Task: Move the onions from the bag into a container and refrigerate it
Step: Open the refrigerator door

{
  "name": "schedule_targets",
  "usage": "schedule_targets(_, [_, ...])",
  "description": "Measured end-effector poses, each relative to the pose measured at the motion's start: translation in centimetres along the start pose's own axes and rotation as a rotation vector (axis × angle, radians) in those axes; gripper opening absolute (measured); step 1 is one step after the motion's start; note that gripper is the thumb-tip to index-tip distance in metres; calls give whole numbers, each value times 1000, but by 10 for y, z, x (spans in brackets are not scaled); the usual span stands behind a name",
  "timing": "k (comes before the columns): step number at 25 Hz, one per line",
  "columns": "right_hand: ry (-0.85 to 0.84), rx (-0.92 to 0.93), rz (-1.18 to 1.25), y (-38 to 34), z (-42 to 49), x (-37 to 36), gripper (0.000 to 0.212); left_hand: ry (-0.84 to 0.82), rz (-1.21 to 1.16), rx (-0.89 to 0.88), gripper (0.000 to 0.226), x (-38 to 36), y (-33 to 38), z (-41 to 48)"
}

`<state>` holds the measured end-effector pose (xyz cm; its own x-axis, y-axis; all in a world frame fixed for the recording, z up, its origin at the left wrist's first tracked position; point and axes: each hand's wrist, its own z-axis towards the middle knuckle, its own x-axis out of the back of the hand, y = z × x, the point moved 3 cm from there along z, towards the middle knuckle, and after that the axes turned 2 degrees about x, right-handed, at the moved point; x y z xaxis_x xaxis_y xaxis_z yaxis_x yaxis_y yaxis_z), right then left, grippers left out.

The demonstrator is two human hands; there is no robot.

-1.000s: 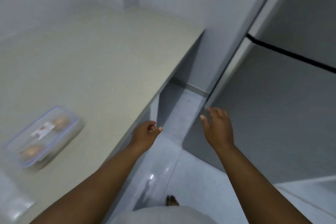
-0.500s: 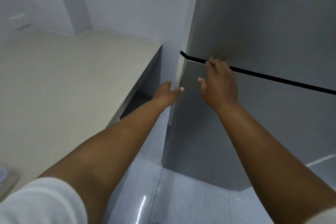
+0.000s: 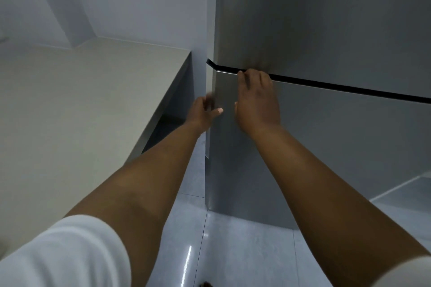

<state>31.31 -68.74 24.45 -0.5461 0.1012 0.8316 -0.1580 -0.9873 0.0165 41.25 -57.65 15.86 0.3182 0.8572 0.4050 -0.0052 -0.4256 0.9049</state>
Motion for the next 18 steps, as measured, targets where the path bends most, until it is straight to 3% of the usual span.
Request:
schedule_targets(5, [30, -14, -28, -5, -8, 12, 59, -48, 46, -8, 49, 4, -13, -7])
schedule_targets(12, [92, -171, 81, -44, -86, 58, 57, -29, 107, -124, 53, 14, -52, -104])
schedule_targets(18, [89, -380, 6, -79, -185, 123, 75, -190, 34, -243, 46, 15, -80, -245])
